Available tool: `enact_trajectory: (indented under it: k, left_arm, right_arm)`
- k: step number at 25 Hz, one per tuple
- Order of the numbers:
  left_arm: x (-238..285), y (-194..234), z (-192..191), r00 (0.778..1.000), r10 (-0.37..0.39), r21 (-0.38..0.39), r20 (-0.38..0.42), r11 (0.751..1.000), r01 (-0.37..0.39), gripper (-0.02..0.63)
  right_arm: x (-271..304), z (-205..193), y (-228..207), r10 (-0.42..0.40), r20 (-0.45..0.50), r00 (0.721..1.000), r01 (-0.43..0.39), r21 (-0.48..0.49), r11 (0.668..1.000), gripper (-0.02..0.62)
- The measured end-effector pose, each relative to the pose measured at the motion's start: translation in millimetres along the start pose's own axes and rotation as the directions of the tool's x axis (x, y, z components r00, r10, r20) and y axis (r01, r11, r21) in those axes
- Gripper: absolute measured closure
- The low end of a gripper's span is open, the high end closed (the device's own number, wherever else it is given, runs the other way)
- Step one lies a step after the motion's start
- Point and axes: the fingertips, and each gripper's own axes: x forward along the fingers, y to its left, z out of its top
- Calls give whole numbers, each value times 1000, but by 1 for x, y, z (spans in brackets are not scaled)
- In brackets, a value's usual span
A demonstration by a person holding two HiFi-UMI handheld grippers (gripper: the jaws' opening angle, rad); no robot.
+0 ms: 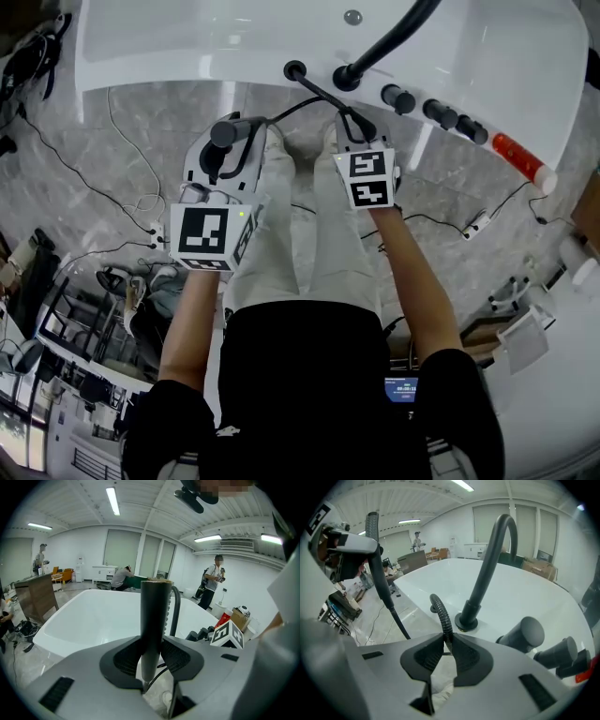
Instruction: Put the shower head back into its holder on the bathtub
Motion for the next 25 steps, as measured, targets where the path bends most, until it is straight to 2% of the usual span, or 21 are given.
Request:
enact_trajectory:
  k: [14,25]
  left_arm:
    - [-9,17,11,999,46,-36,29,998,-45,463]
    - [-17,36,3,997,77,-70,26,995,-75,463]
  right_arm:
    - [4,42,20,60,21,998,-58,-85,995,532]
    - [15,35,26,56,-30,998,-59,-108,992,532]
